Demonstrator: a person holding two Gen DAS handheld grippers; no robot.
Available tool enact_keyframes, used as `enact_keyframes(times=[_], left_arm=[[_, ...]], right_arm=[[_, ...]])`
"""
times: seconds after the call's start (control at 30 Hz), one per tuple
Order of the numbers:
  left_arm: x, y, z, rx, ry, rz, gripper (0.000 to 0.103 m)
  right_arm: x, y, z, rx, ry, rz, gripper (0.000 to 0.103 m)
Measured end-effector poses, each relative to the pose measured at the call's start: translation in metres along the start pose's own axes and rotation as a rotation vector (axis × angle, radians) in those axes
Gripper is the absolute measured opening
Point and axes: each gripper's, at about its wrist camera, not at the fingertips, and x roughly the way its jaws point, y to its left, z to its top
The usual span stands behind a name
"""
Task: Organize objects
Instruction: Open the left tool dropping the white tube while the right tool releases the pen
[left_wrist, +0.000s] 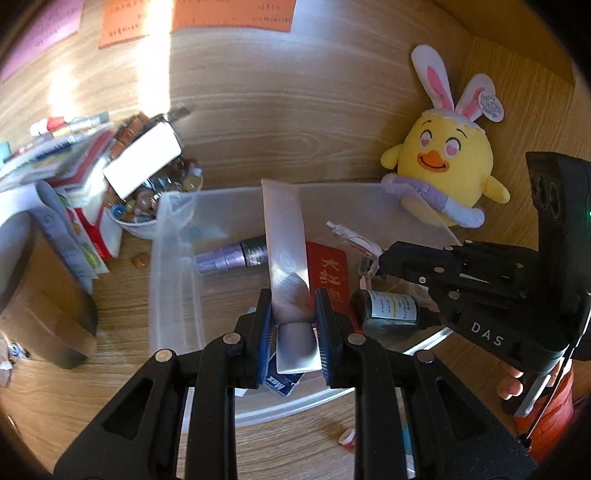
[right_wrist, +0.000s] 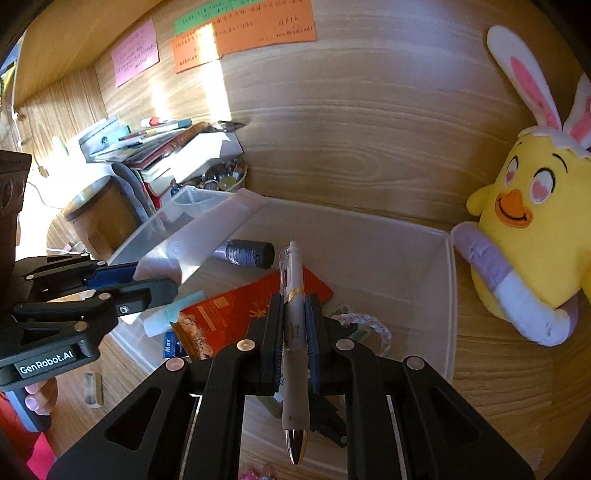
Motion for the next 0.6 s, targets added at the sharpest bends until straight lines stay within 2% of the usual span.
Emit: enact_keyframes(times=[0.23, 0.43, 0.53, 0.6], left_arm=[[0.000, 0.004, -0.001, -0.009, 0.011, -0.026, 0.021], [-0.017, 0.003, -0.001, 0.015, -0.028, -0.010, 0.021], [-0.029, 0.001, -0.004, 0.032, -0.047, 0.004, 0.021], [-0.036, 0.000, -0.006, 0.046, -0.060, 0.017, 0.021]], right_arm=[[0.009, -0.004, -0.001, 0.020, 0.056, 0.046, 0.010], [0.000, 0.001, 0.000, 0.001, 0.039, 0.015, 0.011], [-0.010, 0.005, 0.000, -0.011, 0.020, -0.004, 0.019], [-0.017, 0.008, -0.001, -0.021, 0.004, -0.021, 0.028]])
